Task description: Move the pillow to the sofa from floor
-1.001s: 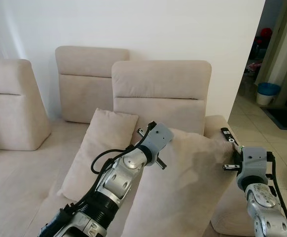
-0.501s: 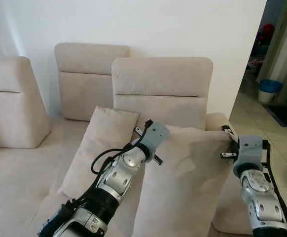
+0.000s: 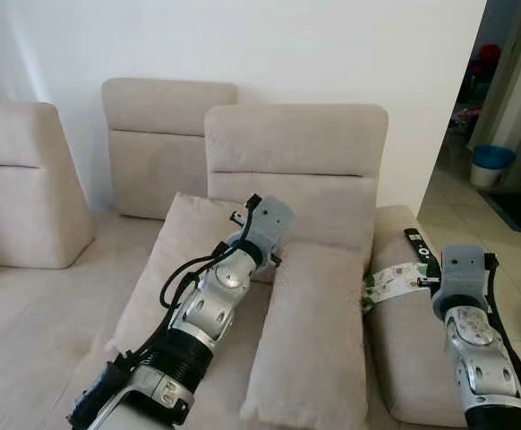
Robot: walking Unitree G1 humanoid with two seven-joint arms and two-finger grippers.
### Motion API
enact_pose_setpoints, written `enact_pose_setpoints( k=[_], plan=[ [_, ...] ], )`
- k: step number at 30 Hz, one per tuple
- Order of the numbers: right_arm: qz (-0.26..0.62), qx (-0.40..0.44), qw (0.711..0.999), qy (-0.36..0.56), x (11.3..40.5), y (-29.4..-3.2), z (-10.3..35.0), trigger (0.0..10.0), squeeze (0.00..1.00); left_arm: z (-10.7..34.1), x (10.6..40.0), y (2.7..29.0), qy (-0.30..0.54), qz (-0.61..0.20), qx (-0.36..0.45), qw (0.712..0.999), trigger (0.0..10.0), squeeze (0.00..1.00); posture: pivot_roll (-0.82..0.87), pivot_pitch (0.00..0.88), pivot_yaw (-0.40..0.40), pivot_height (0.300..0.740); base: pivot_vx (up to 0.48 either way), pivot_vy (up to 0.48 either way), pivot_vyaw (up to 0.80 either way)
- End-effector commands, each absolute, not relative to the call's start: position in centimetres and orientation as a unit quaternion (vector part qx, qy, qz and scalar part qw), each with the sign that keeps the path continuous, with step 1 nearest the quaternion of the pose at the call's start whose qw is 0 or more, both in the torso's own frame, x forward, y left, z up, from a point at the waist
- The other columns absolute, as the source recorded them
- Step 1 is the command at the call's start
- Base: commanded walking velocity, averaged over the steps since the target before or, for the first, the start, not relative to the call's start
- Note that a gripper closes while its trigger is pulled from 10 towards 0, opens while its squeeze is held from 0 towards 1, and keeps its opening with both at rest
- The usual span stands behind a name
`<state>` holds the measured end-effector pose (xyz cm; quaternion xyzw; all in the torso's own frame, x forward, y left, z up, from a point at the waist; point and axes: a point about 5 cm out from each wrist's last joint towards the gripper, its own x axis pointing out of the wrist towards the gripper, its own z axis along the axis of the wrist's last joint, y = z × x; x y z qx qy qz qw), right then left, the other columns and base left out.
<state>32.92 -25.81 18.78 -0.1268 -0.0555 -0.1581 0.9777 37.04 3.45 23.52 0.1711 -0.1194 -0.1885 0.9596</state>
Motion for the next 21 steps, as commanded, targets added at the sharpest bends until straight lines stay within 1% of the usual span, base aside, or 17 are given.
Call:
enact_pose_setpoints(
  k=[1, 2, 5, 6, 7, 8, 10, 11, 12, 15, 16, 19, 21],
  plan=[
    [-0.146, -0.126, 0.979, -0.067, 32.8, -25.2, 18.8, 10.0, 0.0, 23.5, 36.8, 3.6, -0.125, -0.191, 0.149, 0.962, 10.0, 0.0, -0.08, 0.025, 0.042, 0.728, 0.0, 0.0, 0.0],
    [-0.146, -0.126, 0.979, -0.067, 32.8, -25.2, 18.8, 10.0, 0.0, 23.5, 36.8, 3.6, -0.125, -0.191, 0.149, 0.962, 10.0, 0.0, -0.08, 0.025, 0.042, 0.728, 0.0, 0.0, 0.0],
    [-0.09, -0.117, 0.982, -0.118, 30.7, -22.0, 18.0, 10.0, 0.0, 21.5, 34.9, 3.1, -0.113, -0.241, 0.002, 0.964, 10.0, 0.0, -0.08, 0.025, 0.04, 0.728, 0.0, 0.0, 0.0],
    [-0.09, -0.117, 0.982, -0.118, 30.7, -22.0, 18.0, 10.0, 0.0, 21.5, 34.9, 3.1, -0.113, -0.241, 0.002, 0.964, 10.0, 0.0, -0.08, 0.025, 0.04, 0.728, 0.0, 0.0, 0.0],
    [-0.078, -0.113, 0.983, -0.126, 30.1, -21.4, 17.7, 10.0, 0.0, 20.9, 34.5, 3.1, -0.106, -0.248, -0.025, 0.963, 10.0, 0.0, -0.08, 0.025, 0.04, 0.728, 0.0, 0.0, 0.0],
    [-0.078, -0.113, 0.983, -0.126, 30.1, -21.4, 17.7, 10.0, 0.0, 20.9, 34.5, 3.1, -0.106, -0.248, -0.025, 0.963, 10.0, 0.0, -0.08, 0.025, 0.04, 0.728, 0.0, 0.0, 0.0],
    [-0.057, -0.11, 0.984, -0.131, 28.5, -20.0, 16.6, 10.0, 0.0, 19.4, 33.4, 3.5, -0.088, -0.258, -0.064, 0.96, 10.0, 0.0, -0.08, 0.025, 0.041, 0.728, 0.0, 0.0, 0.0],
    [-0.049, -0.105, 0.985, -0.132, 27.8, -19.4, 16.1, 10.0, 0.0, 18.7, 32.9, 3.8, -0.082, -0.261, -0.074, 0.959, 10.0, 0.0, -0.08, 0.024, 0.041, 0.728, 0.0, 0.0, 0.0],
    [-0.049, -0.105, 0.985, -0.132, 27.8, -19.4, 16.1, 10.0, 0.0, 18.7, 32.9, 3.8, -0.082, -0.261, -0.074, 0.959, 10.0, 0.0, -0.08, 0.024, 0.041, 0.728, 0.0, 0.0, 0.0],
    [-0.032, -0.099, 0.987, -0.124, 25.6, -18.3, 14.5, 10.0, 0.0, 16.5, 31.9, 5.1, -0.061, -0.255, -0.066, 0.963, 10.0, 0.0, -0.08, 0.023, 0.042, 0.728, 0.0, 0.0, 0.0],
    [-0.032, -0.099, 0.987, -0.124, 25.6, -18.3, 14.5, 10.0, 0.0, 16.5, 31.9, 5.1, -0.061, -0.255, -0.066, 0.963, 10.0, 0.0, -0.08, 0.023, 0.042, 0.728, 0.0, 0.0, 0.0],
    [-0.029, -0.099, 0.988, -0.118, 24.2, -18.0, 13.3, 10.0, 0.0, 15.3, 31.5, 6.6, -0.056, -0.238, -0.061, 0.968, 10.0, 0.0, -0.08, 0.02, 0.044, 0.728, 0.0, 0.0, 0.0],
    [-0.028, -0.099, 0.988, -0.117, 23.9, -18.0, 13.0, 10.0, 0.0, 15.0, 31.3, 7.1, -0.058, -0.231, -0.063, 0.969, 10.0, 0.0, -0.08, 0.018, 0.044, 0.728, 0.0, 0.0, 0.0]
  ],
)
